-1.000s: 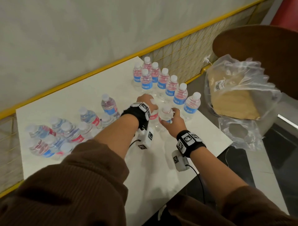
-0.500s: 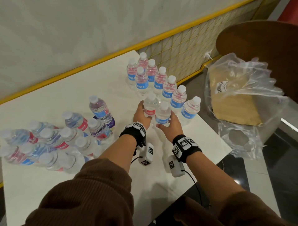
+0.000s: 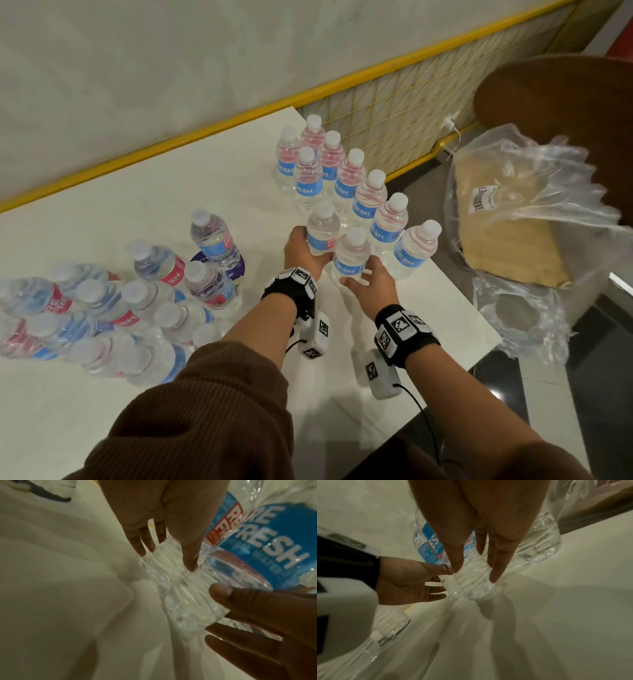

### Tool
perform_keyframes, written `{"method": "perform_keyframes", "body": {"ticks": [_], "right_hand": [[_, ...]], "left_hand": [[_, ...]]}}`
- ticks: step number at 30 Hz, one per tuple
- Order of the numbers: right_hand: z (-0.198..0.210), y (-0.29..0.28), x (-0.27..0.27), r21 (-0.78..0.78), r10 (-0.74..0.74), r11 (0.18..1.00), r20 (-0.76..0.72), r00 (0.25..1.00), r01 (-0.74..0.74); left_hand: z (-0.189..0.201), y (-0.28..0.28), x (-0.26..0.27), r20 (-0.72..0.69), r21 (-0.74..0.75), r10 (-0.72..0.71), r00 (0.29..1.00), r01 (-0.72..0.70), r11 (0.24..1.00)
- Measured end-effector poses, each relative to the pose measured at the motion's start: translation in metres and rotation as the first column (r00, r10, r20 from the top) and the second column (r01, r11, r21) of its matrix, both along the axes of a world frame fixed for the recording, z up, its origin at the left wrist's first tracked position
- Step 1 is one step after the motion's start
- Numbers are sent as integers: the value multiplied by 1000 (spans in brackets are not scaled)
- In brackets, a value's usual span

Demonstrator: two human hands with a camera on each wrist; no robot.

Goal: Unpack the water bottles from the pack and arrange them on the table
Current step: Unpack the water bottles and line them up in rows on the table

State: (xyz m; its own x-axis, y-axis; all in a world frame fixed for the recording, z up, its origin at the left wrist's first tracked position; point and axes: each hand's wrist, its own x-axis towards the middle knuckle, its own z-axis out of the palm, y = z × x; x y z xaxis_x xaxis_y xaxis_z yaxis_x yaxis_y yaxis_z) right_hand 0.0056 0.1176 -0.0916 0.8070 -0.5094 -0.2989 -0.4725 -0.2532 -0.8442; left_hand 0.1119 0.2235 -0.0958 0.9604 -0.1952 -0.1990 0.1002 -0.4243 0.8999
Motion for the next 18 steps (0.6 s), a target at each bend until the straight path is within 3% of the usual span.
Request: {"method": "perform_keyframes", "body": {"ticks": [3,8,11,14,18], "right_hand": [[-2,3,7,35,-50,998,-12,999,50],[-4,5,14,7,-78,997,-15,997,78],[-2,6,21,28,-91,995,-31,995,92],[1,5,31,13,-99,995,-42,994,99],[0,4,35,8,-111,994,-61,992,112]], "left_hand": [[-9,0,3,-6,-3,42,999,-42,999],[-17,9,6,-46,8,-83,995,84,996],[-15,10,9,-42,4,-4,999,4,1000],[-15,10,17,-14,122,82,997,-80,989],[-24,15,26,-33,95,-12,999,15,995]]}}
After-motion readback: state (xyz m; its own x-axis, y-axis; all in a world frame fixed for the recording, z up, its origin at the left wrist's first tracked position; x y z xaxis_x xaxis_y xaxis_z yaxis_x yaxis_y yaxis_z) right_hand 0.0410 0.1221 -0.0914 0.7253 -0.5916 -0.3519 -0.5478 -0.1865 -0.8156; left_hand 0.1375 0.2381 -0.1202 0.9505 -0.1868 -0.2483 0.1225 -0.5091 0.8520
